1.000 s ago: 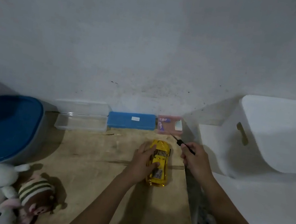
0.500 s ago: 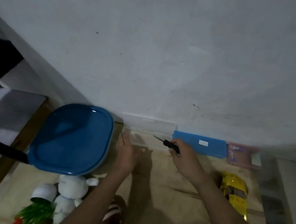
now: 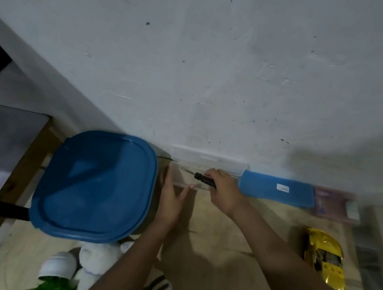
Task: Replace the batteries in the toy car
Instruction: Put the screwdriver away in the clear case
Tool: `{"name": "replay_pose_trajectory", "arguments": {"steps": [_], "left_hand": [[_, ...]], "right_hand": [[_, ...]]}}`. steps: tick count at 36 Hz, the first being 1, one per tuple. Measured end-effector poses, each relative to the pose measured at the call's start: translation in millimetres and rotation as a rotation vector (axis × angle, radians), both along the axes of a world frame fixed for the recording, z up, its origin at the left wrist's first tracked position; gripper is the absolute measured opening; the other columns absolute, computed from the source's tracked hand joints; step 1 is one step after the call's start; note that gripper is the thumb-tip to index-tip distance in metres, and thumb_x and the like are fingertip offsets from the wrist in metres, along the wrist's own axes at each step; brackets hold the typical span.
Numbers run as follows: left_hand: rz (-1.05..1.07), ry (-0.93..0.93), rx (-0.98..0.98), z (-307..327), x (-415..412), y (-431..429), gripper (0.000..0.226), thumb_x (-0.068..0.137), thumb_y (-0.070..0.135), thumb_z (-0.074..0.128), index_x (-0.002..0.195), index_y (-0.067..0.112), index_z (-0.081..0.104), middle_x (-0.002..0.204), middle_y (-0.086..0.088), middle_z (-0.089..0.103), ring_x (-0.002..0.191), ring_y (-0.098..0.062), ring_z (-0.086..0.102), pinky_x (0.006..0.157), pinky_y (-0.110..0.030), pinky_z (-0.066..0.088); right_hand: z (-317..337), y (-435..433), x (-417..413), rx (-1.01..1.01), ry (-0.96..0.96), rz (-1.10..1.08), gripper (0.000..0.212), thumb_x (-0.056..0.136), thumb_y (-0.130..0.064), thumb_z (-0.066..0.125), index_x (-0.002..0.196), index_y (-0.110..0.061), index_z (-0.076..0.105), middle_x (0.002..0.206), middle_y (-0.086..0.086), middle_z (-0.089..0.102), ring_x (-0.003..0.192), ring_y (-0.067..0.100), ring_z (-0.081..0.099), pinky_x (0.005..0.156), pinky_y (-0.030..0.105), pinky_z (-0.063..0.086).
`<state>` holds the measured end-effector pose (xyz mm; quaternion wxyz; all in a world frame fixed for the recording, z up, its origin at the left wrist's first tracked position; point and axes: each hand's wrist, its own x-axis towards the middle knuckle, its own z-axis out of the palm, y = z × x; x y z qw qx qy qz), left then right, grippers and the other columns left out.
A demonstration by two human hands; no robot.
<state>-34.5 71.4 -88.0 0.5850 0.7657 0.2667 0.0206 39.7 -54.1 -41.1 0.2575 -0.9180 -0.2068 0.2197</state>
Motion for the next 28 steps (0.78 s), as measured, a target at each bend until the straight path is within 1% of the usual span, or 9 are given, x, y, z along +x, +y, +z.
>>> {"name": "replay_pose_trajectory", "arguments": {"steps": [4, 7, 10, 12, 15, 18, 21, 24, 28], "left_hand": [[0.037, -0.015, -0.057, -3.2, 0.8, 0.0, 0.081, 0.087, 0.028, 0.064, 0.15, 0.024, 0.013, 0.156, 0.004, 0.016, 0.143, -0.014, 0.016, 0.109, -0.026, 0.018], [0.052, -0.022, -0.108, -3.5, 2.4, 0.6, 0.082, 0.086, 0.026, 0.066, 0.15, 0.024, 0.014, 0.156, 0.005, 0.019, 0.142, -0.013, 0.018, 0.109, -0.024, 0.019], [0.065, -0.025, -0.138, -3.4, 3.9, 1.3, 0.084, 0.084, 0.026, 0.068, 0.15, 0.023, 0.015, 0.156, 0.003, 0.019, 0.142, -0.015, 0.019, 0.112, -0.028, 0.019], [0.068, -0.037, -0.161, -3.7, 4.5, 2.0, 0.085, 0.084, 0.024, 0.069, 0.15, 0.022, 0.016, 0.156, 0.002, 0.02, 0.142, -0.015, 0.019, 0.111, -0.026, 0.019], [0.069, -0.059, -0.199, -2.7, 5.5, 3.8, 0.085, 0.083, 0.019, 0.07, 0.149, 0.021, 0.017, 0.155, 0.002, 0.022, 0.141, -0.014, 0.02, 0.107, -0.022, 0.019], [0.07, -0.076, -0.205, -4.1, 6.6, 4.9, 0.086, 0.081, 0.019, 0.071, 0.149, 0.02, 0.019, 0.154, 0.001, 0.023, 0.141, -0.014, 0.02, 0.109, -0.023, 0.019], [0.081, -0.075, -0.217, -4.5, 6.6, 5.5, 0.085, 0.081, 0.019, 0.071, 0.148, 0.019, 0.018, 0.152, 0.003, 0.024, 0.139, -0.01, 0.02, 0.109, -0.021, 0.018], [0.086, -0.084, -0.233, -3.7, 6.5, 6.8, 0.08, 0.081, 0.014, 0.072, 0.145, 0.017, 0.024, 0.139, 0.006, 0.035, 0.128, -0.004, 0.029, 0.103, -0.017, 0.025], [0.094, -0.09, -0.242, -8.9, 6.0, 8.6, 0.076, 0.08, 0.011, 0.072, 0.143, 0.013, 0.029, 0.138, -0.006, 0.044, 0.128, -0.015, 0.04, 0.11, -0.03, 0.034]], "right_hand": [[-1.4, -1.1, -7.1, 0.039, -0.121, -0.047, 0.032, 0.088, -0.001, 0.053, 0.118, -0.013, 0.055, 0.121, 0.005, 0.055, 0.113, 0.019, 0.048, 0.098, 0.027, 0.039], [-0.3, -6.6, -12.6, 0.218, -0.428, -0.077, 0.03, 0.081, 0.005, 0.057, 0.108, -0.007, 0.062, 0.11, 0.009, 0.059, 0.104, 0.016, 0.047, 0.091, 0.032, 0.048], [4.9, -6.4, -8.2, 0.17, -0.568, -0.119, 0.036, 0.078, -0.002, 0.062, 0.114, -0.009, 0.059, 0.117, 0.01, 0.057, 0.107, 0.015, 0.039, 0.09, 0.029, 0.041], [7.5, -3.1, -3.4, 0.079, -0.566, -0.128, 0.041, 0.08, -0.01, 0.061, 0.12, -0.012, 0.056, 0.122, 0.009, 0.056, 0.111, 0.018, 0.037, 0.091, 0.034, 0.041], [6.1, 1.3, -1.4, -0.025, -0.581, -0.105, 0.042, 0.078, -0.014, 0.066, 0.12, -0.013, 0.058, 0.118, 0.01, 0.059, 0.109, 0.028, 0.051, 0.092, 0.041, 0.043], [3.4, 3.1, -3.1, -0.035, -0.572, -0.128, 0.033, 0.08, -0.016, 0.062, 0.113, -0.013, 0.061, 0.11, 0.01, 0.06, 0.102, 0.03, 0.055, 0.092, 0.039, 0.04], [0.7, 3.4, -8.9, 0.001, -0.537, -0.091, 0.026, 0.08, -0.013, 0.061, 0.105, -0.011, 0.064, 0.098, 0.01, 0.06, 0.09, 0.03, 0.057, 0.083, 0.04, 0.046], [-0.9, 3.7, -17.4, -0.023, -0.435, -0.069, 0.029, 0.086, -0.013, 0.062, 0.114, -0.013, 0.061, 0.111, 0.007, 0.057, 0.101, 0.023, 0.053, 0.09, 0.036, 0.046], [-2.9, 4.8, -22.1, -0.035, -0.354, -0.083, 0.034, 0.088, -0.014, 0.06, 0.122, -0.017, 0.057, 0.122, 0.003, 0.055, 0.11, 0.018, 0.051, 0.098, 0.029, 0.04]]}}
